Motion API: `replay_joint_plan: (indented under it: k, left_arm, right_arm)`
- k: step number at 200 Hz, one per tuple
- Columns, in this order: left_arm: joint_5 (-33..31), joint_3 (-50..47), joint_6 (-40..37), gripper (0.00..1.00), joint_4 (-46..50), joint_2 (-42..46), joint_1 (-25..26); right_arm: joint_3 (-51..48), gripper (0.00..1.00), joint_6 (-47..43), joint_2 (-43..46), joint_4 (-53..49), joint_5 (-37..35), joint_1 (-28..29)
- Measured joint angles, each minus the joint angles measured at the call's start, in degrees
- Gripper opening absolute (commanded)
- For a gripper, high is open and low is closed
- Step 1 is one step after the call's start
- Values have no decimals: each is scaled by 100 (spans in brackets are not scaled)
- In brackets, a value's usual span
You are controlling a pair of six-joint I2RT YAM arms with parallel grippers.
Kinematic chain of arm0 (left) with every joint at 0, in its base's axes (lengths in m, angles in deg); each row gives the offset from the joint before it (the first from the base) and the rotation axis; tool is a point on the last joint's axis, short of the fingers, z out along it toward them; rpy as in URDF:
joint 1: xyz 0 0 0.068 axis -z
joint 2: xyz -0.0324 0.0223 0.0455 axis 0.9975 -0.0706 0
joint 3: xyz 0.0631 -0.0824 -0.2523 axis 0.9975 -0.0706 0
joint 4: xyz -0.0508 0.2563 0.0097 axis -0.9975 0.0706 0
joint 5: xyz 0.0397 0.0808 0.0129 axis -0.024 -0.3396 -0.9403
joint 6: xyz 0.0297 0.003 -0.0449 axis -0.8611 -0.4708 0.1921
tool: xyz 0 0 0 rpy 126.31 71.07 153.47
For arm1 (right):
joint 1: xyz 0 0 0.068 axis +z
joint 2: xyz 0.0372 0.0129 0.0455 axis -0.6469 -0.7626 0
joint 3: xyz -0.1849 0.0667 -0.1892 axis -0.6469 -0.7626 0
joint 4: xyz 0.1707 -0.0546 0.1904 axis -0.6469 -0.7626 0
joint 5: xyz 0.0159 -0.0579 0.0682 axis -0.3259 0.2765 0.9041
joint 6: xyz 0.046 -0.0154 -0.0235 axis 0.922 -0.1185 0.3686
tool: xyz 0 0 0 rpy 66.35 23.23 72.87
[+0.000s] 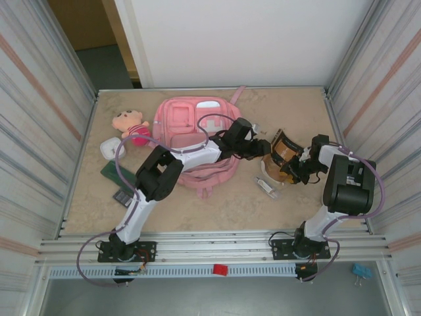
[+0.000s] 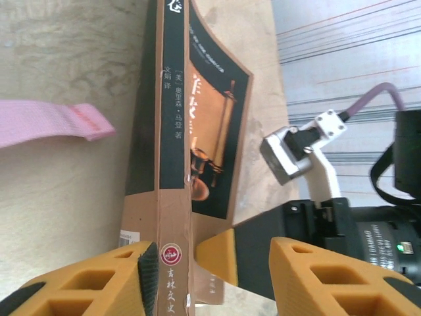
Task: Pack the student bag
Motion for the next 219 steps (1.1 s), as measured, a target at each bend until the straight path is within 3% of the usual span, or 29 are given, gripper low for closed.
replay_joint_plan:
  k: [110,130,148,175,219]
  left_arm:
    - [-254,142,-413,48,533,-522,28]
    - [-251,142,-479,38,590,-522,26]
    - [-273,105,-564,24,595,-522,26]
    - [-291,66,-778,9,566,-474,26]
    - [-494,-433,-1209,1,459,262,39]
  right_arm:
    - [2,26,22,-2,125,-48,87]
    - [2,26,22,-2,125,-92,107]
    - [2,26,22,-2,127,-133,125]
    - [2,32,42,55,127,-136,129]
    - [122,58,175,1012,127,4,66]
